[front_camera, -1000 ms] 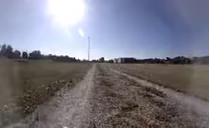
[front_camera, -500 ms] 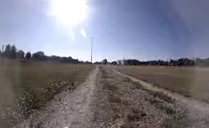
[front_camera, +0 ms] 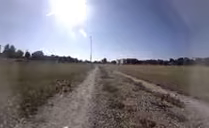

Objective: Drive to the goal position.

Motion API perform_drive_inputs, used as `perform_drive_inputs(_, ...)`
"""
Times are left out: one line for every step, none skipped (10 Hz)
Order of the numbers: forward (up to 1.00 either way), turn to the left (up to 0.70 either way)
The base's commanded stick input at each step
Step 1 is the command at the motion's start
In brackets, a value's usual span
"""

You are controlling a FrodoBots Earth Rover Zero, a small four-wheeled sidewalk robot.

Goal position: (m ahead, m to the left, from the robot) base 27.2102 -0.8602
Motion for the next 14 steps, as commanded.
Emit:
perform_drive_inputs(0.50, 0.00)
perform_drive_inputs(0.50, 0.00)
perform_drive_inputs(0.50, 0.00)
perform_drive_inputs(0.50, 0.00)
perform_drive_inputs(0.50, 0.00)
perform_drive_inputs(0.50, 0.00)
perform_drive_inputs(0.50, 0.00)
perform_drive_inputs(0.50, 0.00)
perform_drive_inputs(0.50, 0.00)
perform_drive_inputs(0.50, 0.00)
perform_drive_inputs(0.50, 0.00)
perform_drive_inputs(0.50, 0.00)
perform_drive_inputs(0.50, 0.00)
perform_drive_inputs(0.50, 0.00)
